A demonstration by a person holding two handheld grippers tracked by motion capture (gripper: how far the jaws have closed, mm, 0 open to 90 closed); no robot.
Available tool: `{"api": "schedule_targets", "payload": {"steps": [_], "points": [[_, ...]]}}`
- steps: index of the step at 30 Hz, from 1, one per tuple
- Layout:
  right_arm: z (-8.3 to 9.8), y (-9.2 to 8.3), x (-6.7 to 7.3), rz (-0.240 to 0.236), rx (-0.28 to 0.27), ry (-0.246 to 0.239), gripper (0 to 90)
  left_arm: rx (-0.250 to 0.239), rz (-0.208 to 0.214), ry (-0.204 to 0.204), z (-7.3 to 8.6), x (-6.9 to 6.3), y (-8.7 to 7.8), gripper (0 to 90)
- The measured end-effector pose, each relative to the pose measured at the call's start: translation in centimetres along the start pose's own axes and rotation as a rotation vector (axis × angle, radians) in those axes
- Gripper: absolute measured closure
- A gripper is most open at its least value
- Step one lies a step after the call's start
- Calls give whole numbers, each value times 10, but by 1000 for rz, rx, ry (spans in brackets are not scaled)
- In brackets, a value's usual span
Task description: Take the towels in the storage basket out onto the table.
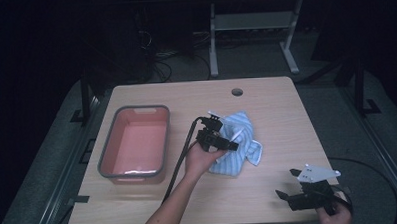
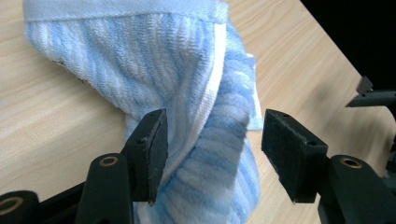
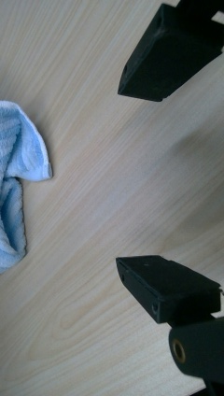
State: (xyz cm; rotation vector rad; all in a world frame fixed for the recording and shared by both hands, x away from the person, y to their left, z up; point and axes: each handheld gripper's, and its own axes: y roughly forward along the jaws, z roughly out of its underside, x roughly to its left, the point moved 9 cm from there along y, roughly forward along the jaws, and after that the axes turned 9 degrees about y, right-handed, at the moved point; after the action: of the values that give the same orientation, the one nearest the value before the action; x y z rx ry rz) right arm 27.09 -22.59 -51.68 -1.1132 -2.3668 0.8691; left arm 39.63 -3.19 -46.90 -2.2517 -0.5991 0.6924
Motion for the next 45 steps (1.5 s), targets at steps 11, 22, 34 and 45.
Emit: {"api": "schedule_targets", "payload": {"steps": [11, 22, 34, 45], "points": [[0, -3, -6, 12, -9, 21, 138, -23, 35, 26, 9, -5, -17, 363], [2, -3, -6, 12, -8, 29, 138, -30, 49, 18, 32, -4, -34, 331], [3, -4, -8, 6, -17, 40, 138, -57, 67, 20, 55, -5, -53, 327], [4, -4, -8, 8, -15, 46, 138, -73, 94, 40, 80, -18, -63, 326]]}}
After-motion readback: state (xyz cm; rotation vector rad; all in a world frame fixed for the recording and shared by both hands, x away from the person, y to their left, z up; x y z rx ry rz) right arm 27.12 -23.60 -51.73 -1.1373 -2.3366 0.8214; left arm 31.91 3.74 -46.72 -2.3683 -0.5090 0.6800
